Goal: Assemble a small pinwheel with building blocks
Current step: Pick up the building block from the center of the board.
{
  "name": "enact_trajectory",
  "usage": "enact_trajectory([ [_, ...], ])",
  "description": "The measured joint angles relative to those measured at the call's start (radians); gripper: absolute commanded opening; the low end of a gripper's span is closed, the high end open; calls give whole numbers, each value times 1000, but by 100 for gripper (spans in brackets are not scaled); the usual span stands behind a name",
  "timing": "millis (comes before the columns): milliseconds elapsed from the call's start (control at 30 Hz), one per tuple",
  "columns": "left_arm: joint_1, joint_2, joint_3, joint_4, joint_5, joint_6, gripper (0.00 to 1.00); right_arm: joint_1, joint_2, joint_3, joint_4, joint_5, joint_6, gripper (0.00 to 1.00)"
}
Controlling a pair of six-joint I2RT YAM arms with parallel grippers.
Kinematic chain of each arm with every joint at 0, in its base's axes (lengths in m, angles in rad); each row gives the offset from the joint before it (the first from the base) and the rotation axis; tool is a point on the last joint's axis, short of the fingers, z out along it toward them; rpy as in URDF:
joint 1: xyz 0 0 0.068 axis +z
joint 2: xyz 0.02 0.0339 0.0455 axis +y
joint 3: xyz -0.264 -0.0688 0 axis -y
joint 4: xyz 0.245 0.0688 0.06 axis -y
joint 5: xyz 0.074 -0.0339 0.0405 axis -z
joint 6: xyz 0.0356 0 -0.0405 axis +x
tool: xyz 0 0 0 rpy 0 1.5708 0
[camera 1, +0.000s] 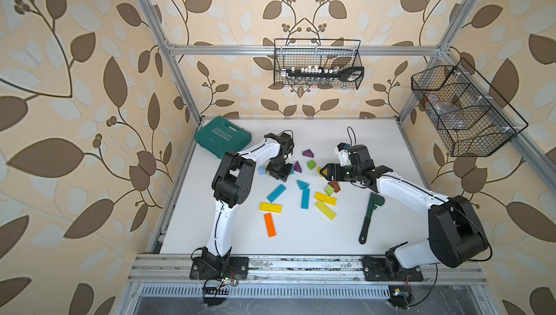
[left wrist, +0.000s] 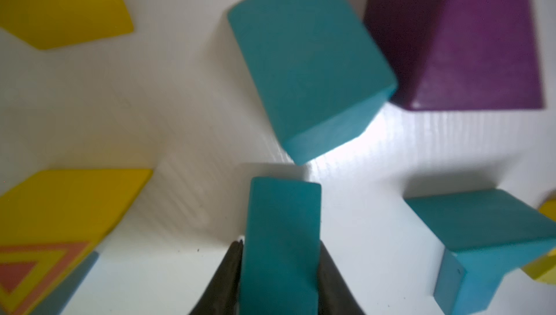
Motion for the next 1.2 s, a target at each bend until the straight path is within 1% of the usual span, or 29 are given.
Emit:
enact_trajectory([
  [67, 1, -19, -7, 2, 34, -31, 11, 30, -11, -19, 11, 3, -26, 89],
  [133, 14, -58, -31, 18, 95, -72, 7, 87, -18, -21, 26, 11, -65, 93],
  [267, 38, -220, -176, 107, 262, -170, 0, 218, -17, -21, 88, 14, -147, 95],
  [400, 76, -405, -326, 200, 429, -287, 0, 299, 7, -14, 145, -5, -230, 94],
  [500, 99, -513, -433, 287, 541, -365, 2, 328, 14, -14, 196, -46, -290, 94],
  [600, 105, -579, -511, 347, 621, -418, 2, 339, 18, -7, 224, -69, -345, 94],
  [667, 105, -595, -533, 369, 667, -437, 3, 350, 25, 5, 232, -68, -377, 94],
  [800, 104, -607, -550, 399, 731, -459, 4, 379, 32, 16, 259, -68, -437, 89],
  [933, 105, -623, -550, 407, 768, -460, 4, 381, 38, 26, 280, -67, -473, 83],
  [1033, 105, -627, -550, 401, 780, -459, 5, 381, 40, 31, 297, -69, -486, 78],
  [1100, 105, -627, -550, 393, 781, -458, 4, 381, 40, 31, 309, -76, -490, 76],
  [1200, 105, -627, -550, 387, 786, -457, 4, 380, 40, 31, 317, -80, -494, 68],
])
